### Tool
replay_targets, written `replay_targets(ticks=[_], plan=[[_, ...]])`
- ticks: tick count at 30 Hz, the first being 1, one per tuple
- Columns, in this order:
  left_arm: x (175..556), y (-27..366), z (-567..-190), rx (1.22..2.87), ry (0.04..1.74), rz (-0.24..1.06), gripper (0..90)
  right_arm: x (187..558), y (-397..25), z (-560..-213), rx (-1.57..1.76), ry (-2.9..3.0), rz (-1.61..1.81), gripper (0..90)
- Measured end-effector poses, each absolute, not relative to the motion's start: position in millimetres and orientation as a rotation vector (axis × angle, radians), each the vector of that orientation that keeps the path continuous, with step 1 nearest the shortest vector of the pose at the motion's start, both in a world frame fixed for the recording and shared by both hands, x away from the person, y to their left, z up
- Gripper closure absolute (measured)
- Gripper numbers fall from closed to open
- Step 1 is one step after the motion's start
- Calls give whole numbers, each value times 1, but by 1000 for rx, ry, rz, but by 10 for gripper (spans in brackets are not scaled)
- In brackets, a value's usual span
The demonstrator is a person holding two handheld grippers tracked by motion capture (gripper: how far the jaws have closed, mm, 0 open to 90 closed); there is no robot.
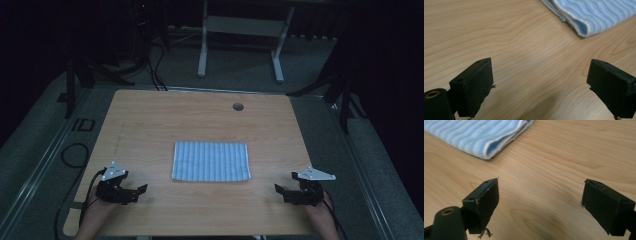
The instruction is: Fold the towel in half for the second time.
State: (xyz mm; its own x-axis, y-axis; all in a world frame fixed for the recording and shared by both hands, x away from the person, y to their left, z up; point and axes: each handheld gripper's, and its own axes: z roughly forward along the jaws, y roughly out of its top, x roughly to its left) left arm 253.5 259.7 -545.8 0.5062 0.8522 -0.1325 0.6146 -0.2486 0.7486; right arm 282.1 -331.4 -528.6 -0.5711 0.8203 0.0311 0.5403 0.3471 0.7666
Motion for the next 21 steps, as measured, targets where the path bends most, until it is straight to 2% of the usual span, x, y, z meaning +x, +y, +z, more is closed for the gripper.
replay_targets(ticks=[10,21], plan=[[239,280,-545,1835,1233,425,69,272,-346,-532,1261,2146,1110,140],[239,289,-549,1809,1250,454,69,273,-353,-540,1315,2069,1127,140]])
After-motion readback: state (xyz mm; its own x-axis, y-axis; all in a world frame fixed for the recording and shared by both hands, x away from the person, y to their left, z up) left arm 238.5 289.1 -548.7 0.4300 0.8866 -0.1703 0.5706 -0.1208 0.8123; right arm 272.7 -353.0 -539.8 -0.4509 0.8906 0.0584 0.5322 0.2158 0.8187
